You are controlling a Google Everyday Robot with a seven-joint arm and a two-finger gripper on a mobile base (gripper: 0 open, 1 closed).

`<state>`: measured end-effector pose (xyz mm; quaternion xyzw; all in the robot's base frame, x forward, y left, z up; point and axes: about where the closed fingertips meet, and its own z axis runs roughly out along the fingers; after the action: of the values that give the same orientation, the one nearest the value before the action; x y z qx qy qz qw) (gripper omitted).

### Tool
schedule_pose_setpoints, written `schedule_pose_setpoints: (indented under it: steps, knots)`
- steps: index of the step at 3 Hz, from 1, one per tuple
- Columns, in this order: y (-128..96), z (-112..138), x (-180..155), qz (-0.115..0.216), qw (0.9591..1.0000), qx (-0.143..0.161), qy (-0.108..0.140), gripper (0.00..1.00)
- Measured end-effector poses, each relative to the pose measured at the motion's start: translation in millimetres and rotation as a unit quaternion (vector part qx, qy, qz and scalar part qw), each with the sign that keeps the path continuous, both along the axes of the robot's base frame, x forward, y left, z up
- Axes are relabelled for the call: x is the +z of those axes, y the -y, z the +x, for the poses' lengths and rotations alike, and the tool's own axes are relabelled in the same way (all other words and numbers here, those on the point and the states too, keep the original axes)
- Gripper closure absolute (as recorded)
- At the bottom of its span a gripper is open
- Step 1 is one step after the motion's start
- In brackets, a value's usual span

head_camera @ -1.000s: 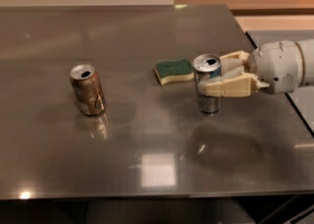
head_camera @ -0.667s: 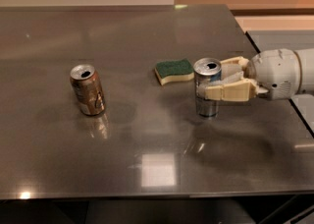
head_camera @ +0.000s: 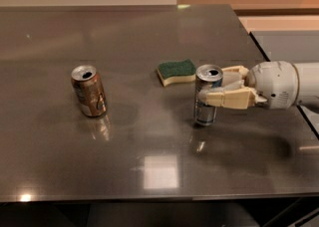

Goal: Place redbull can upright

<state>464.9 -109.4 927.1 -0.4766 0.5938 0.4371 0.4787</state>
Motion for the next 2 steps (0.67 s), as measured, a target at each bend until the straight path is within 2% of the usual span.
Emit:
schedule_pose_setpoints:
  steps: [2]
  knots:
    - [-1.0, 2.4, -11.6, 0.026, 0.9996, 0.000, -0.003, 1.00]
